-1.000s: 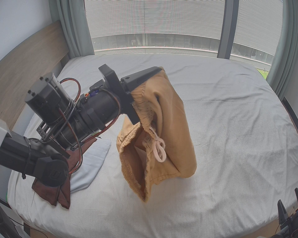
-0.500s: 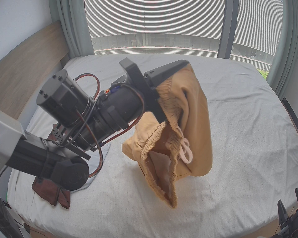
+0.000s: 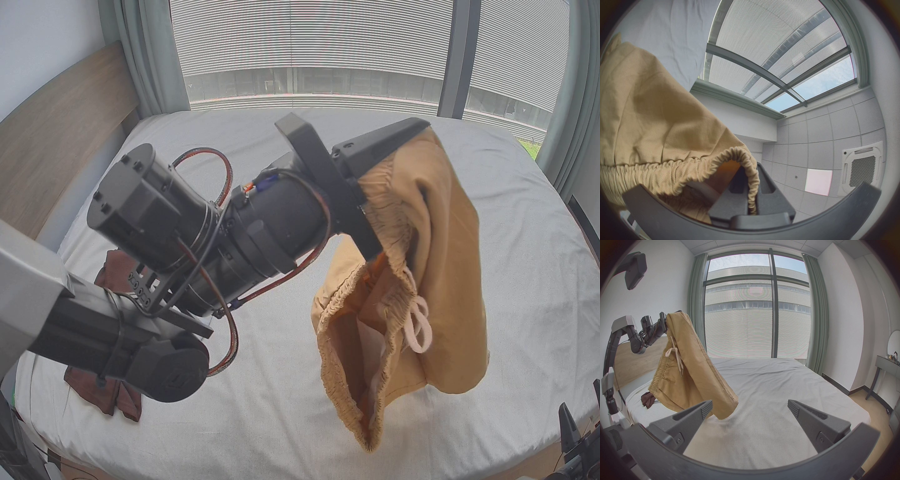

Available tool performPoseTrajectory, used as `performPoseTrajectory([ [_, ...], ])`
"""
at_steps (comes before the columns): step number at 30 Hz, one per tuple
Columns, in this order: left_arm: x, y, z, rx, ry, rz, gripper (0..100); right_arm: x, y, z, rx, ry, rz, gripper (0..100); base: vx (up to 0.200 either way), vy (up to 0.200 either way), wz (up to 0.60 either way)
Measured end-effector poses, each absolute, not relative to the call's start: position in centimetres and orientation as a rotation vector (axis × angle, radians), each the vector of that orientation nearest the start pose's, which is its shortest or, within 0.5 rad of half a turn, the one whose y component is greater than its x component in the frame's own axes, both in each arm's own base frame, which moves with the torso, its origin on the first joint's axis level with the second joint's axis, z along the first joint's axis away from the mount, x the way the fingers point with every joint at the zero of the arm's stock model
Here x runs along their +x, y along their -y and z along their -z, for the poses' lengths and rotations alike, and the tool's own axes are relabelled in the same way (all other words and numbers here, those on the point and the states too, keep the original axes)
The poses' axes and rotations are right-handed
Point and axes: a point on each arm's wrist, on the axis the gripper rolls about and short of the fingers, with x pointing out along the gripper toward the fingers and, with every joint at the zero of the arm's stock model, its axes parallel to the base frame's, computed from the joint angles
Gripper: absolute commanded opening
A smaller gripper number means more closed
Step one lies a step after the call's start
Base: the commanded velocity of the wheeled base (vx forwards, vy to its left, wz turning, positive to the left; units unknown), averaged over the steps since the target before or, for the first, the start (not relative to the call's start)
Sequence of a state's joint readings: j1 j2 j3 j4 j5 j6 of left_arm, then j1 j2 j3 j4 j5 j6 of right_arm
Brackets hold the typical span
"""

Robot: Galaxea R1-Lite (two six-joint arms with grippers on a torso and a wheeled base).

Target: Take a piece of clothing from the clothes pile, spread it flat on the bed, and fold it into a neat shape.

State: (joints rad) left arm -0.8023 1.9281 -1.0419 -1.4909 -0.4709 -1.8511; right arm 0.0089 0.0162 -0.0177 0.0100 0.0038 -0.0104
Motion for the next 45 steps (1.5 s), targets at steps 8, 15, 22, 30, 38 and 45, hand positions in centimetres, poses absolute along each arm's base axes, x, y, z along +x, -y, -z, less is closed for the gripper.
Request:
performPoseTrajectory([
  [8, 25.4, 25.6, -23.7, -1.608, -0.657, 1.399, 0, -2.3, 0.0, -8.0, -0.010, -0.008, -0.012, 100, 0.000, 0.000, 0.00],
  [15, 27.9, 23.7, -20.9, -1.488, -0.539, 1.273, 0, -2.3, 0.0, -8.0, -0.010, -0.008, -0.013, 100, 0.000, 0.000, 0.00],
  [22, 29.6, 20.9, -18.7, -1.393, -0.457, 1.150, 0, -2.3, 0.0, -8.0, -0.010, -0.007, -0.013, 100, 0.000, 0.000, 0.00],
  [30, 29.5, 18.9, -17.6, -1.311, -0.412, 1.077, 0, -2.3, 0.0, -8.0, -0.010, -0.003, -0.011, 100, 0.000, 0.000, 0.00],
  [38, 29.1, 15.7, -18.2, -1.245, -0.324, 1.011, 0, -2.3, 0.0, -8.1, -0.005, 0.000, -0.010, 100, 0.000, 0.000, 0.00],
  [45, 28.3, 14.0, -18.1, -1.165, -0.269, 0.971, 0, -2.3, 0.0, -8.0, -0.007, -0.004, -0.008, 100, 0.000, 0.000, 0.00],
])
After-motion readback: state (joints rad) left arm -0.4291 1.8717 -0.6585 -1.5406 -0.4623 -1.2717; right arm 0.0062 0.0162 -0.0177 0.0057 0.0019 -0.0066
